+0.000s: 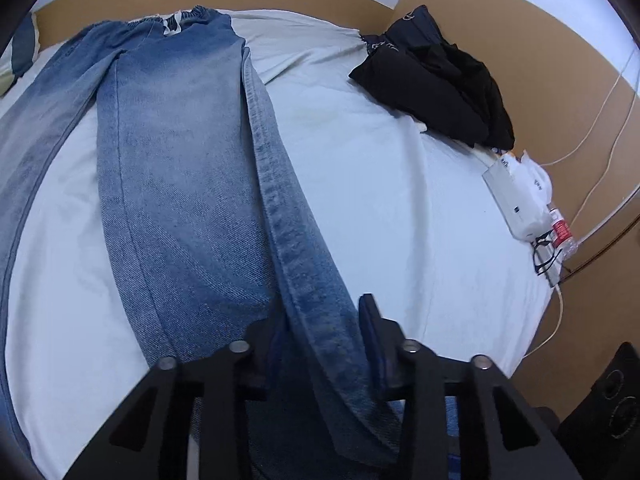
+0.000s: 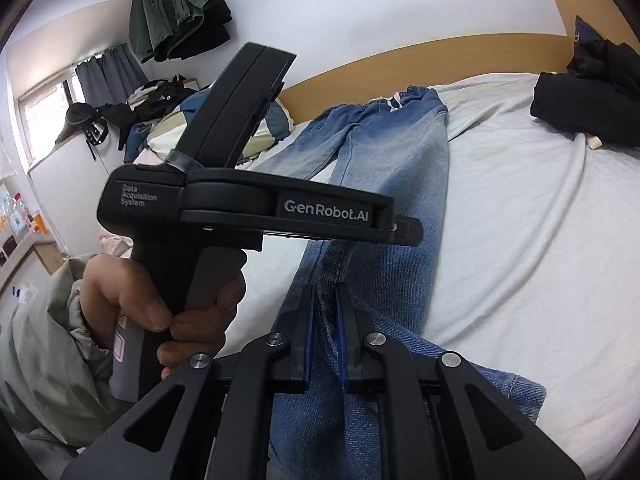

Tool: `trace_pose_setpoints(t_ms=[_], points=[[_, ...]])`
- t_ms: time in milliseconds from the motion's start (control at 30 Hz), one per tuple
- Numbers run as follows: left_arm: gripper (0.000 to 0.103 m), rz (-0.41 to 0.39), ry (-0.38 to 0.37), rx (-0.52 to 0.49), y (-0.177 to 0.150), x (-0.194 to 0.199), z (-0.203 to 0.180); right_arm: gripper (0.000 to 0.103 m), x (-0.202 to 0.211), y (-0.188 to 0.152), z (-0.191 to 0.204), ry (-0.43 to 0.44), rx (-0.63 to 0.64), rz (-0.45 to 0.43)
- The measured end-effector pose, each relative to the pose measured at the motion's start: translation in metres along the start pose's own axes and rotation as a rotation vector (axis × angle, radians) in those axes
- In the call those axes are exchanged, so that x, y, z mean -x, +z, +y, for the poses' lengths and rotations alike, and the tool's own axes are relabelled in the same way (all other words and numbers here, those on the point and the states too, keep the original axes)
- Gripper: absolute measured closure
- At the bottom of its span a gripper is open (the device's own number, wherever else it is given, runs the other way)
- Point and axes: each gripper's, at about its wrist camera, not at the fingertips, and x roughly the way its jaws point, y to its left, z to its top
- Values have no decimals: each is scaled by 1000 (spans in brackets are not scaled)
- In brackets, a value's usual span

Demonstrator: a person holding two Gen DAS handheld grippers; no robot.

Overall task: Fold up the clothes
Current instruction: 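Lay the held leg over the other leg with the right gripper while the left gripper pins the seam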

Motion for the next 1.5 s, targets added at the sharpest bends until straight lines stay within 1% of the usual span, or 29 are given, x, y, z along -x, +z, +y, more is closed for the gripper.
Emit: trace_pose_setpoints(t_ms=[67, 167, 300, 333, 400, 500, 567, 633, 700, 733, 900, 967, 1133, 1233, 1400, 1500], points=[[85, -32, 2, -15, 2, 9, -1, 93, 1, 0, -2, 14, -11, -3], [87, -103, 19, -44, 5, 27, -5, 93, 5, -1, -2, 44, -12, -22], [91, -170, 32, -8, 14, 52, 6, 90, 11, 1, -8, 109, -60, -56], [91, -183, 34, 4, 16, 58, 11, 88, 13, 1, -11, 125, -77, -64], [91, -213, 46, 24, 20, 74, 21, 78, 18, 1, -16, 142, -109, -83], [91, -253, 56, 56, 24, 98, 38, 72, 25, 1, -24, 153, -147, -113], [92, -274, 69, 69, 25, 111, 47, 71, 30, 0, -29, 158, -168, -126], [92, -291, 83, 76, 24, 122, 55, 68, 33, -1, -33, 152, -183, -132], [92, -306, 95, 83, 21, 132, 61, 61, 32, -3, -35, 134, -198, -125], [92, -313, 98, 87, 20, 137, 64, 60, 32, -3, -36, 125, -206, -120], [92, -374, 106, 110, 12, 170, 81, 47, 28, -3, -36, 72, -206, -71], [92, -397, 109, 125, 10, 186, 89, 46, 24, -2, -38, 60, -191, -52], [92, -454, 142, 156, 5, 228, 112, 42, 20, -5, -42, 59, -177, -38], [92, -478, 146, 195, -2, 249, 130, 41, 13, -2, -36, 60, -175, -34], [92, -488, 173, 276, -15, 267, 164, 40, 4, -2, -28, 58, -157, -20], [92, -484, 172, 345, -23, 270, 190, 39, 3, -2, -27, 57, -151, -11]])
